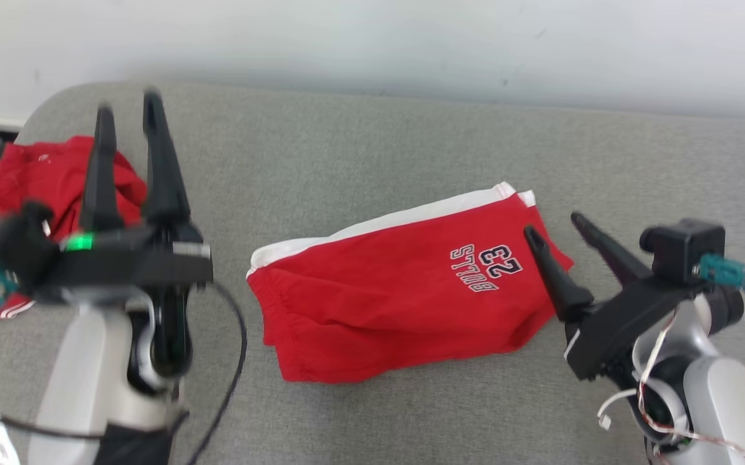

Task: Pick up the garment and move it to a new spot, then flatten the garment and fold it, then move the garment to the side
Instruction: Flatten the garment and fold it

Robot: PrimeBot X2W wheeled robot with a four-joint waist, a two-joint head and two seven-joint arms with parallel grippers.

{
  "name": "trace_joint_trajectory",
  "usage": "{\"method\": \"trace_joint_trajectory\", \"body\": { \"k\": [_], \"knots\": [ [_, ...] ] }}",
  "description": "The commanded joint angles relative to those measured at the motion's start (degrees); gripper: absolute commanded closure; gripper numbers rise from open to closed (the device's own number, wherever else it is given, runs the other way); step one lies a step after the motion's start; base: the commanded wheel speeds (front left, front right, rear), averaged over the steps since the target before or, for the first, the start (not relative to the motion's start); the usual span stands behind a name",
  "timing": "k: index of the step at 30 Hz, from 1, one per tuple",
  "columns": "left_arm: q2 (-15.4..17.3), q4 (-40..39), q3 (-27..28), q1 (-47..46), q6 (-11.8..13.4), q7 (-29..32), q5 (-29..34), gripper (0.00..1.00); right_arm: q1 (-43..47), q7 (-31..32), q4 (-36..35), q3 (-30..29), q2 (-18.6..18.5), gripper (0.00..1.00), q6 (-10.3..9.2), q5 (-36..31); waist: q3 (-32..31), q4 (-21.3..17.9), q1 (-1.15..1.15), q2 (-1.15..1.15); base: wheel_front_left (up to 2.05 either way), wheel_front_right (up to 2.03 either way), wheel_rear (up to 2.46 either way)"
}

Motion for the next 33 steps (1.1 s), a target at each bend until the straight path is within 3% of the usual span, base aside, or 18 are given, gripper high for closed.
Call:
{"method": "trace_joint_trajectory", "body": {
  "k": [1,18,33],
  "knots": [
    [0.2,-0.5,0.6,2.4,-0.5,-0.2,1.4,0.0,0.9,0.1,-0.8,-0.6,0.3,0.0,-0.02,-0.5,-1.2,-1.0,0.01,0.0,0.0,0.0,0.0],
    [0.2,-7.9,1.3,22.7,-5.3,-0.2,8.0,0.0,9.0,3.5,-0.9,-7.9,1.7,0.0,-0.02,-5.3,-5.4,3.8,0.01,0.0,0.0,0.0,0.0],
    [0.3,-10.7,-2.5,32.4,-7.5,-0.2,15.0,0.0,4.2,15.5,11.6,-18.5,1.7,0.0,-0.02,-10.0,-8.0,8.3,0.01,0.0,0.0,0.0,0.0]
  ]
}}
